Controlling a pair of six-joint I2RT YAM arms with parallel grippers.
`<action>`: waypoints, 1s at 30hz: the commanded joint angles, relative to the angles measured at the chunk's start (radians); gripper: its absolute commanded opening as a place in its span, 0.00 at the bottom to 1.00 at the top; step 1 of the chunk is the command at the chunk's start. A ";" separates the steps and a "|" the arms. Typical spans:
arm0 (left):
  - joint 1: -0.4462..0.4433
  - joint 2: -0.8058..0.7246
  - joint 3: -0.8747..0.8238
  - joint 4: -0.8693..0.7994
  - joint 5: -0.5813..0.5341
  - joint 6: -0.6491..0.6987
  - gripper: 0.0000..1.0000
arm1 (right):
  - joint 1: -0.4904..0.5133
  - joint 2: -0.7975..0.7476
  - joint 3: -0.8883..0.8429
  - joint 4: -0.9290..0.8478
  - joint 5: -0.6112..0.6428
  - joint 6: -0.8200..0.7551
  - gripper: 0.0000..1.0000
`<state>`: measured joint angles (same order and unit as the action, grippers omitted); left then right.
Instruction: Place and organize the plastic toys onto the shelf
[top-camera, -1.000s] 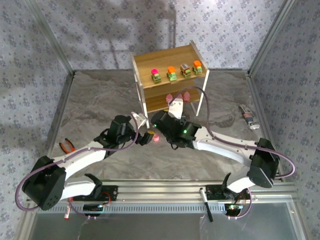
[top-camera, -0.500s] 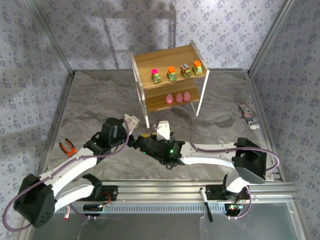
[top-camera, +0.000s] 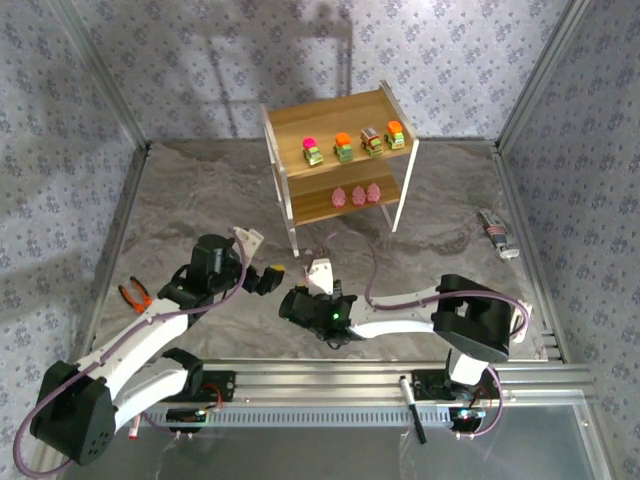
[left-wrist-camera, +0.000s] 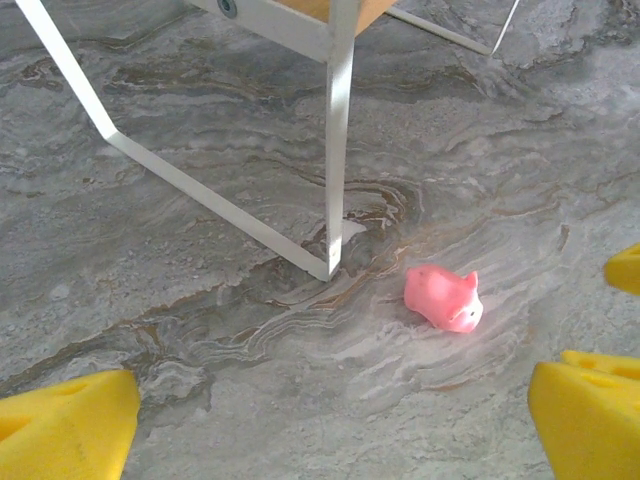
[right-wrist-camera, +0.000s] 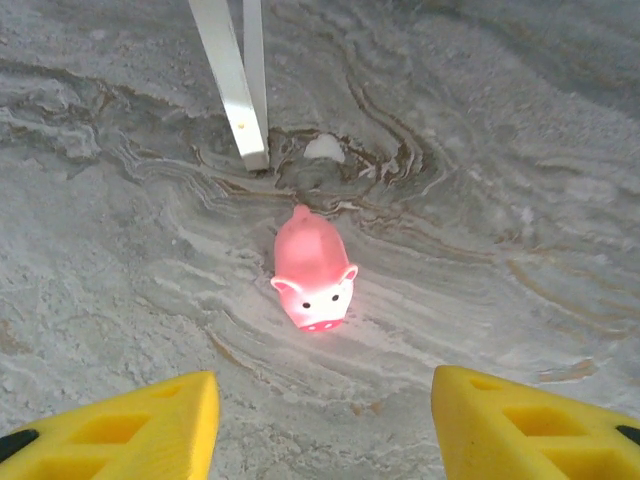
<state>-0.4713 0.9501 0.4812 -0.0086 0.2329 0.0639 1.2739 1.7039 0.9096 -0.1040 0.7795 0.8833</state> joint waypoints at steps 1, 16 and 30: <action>0.003 -0.011 -0.001 -0.013 0.039 -0.018 1.00 | -0.010 0.029 -0.025 0.089 -0.022 -0.001 0.62; 0.003 -0.019 -0.006 -0.013 0.052 -0.021 0.99 | -0.071 0.102 -0.045 0.165 -0.052 -0.037 0.69; -0.001 -0.008 -0.001 -0.005 0.057 -0.023 1.00 | -0.108 0.147 -0.016 0.195 -0.097 -0.077 0.67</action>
<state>-0.4713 0.9497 0.4808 -0.0086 0.2665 0.0528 1.1759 1.8278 0.8761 0.0822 0.6899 0.8284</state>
